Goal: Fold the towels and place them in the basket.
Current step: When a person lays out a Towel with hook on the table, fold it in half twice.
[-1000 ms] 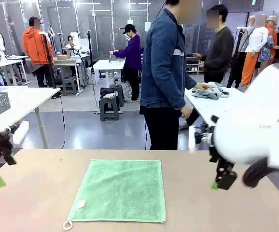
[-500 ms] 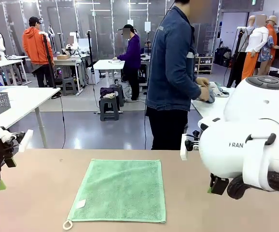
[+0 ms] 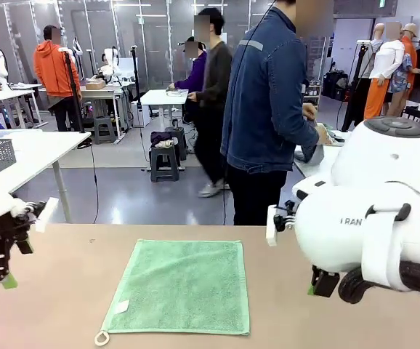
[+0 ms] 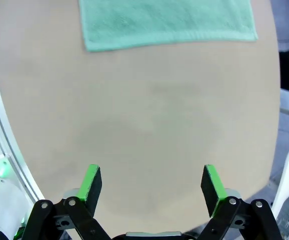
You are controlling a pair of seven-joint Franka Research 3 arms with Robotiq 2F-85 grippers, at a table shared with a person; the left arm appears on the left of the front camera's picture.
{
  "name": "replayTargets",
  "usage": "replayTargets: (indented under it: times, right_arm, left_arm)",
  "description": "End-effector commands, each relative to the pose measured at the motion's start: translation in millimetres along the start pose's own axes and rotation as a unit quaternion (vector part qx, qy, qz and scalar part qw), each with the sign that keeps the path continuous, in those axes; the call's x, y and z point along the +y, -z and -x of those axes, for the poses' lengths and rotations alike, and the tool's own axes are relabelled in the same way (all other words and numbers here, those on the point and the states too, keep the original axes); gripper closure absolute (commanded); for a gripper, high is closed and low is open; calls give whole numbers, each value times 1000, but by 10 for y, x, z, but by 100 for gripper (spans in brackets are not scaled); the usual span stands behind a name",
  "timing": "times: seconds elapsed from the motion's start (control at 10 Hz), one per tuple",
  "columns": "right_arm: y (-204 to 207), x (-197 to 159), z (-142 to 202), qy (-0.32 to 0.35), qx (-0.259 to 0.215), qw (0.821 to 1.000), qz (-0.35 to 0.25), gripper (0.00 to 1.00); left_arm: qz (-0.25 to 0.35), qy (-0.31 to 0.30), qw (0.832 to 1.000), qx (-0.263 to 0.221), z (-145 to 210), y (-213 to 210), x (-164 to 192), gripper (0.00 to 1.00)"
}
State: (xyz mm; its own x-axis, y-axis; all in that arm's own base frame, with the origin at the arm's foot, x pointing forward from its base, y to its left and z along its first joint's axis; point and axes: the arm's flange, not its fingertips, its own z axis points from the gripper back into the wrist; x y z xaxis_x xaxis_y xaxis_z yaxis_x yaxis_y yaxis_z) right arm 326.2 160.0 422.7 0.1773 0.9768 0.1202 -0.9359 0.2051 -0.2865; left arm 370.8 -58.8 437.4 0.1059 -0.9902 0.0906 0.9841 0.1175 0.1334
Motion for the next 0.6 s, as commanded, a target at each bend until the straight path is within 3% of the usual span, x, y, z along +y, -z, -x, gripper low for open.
replayTargets:
  times: [0.0, 0.2, 0.5]
  right_arm:
    - [265, 206, -377, -37, -14, 999, -22, 0]
    - [480, 471, -701, -49, -16, 997, -53, 0]
    - [701, 921, -1001, -48, 16, 997, -53, 0]
  left_arm:
    - [-13, 15, 1000, 15, -510, 411, -164, 0]
    - [18, 45, 999, 22, -900, 837, -252, 0]
    - [29, 65, 997, 35, -1146, 1281, -616, 0]
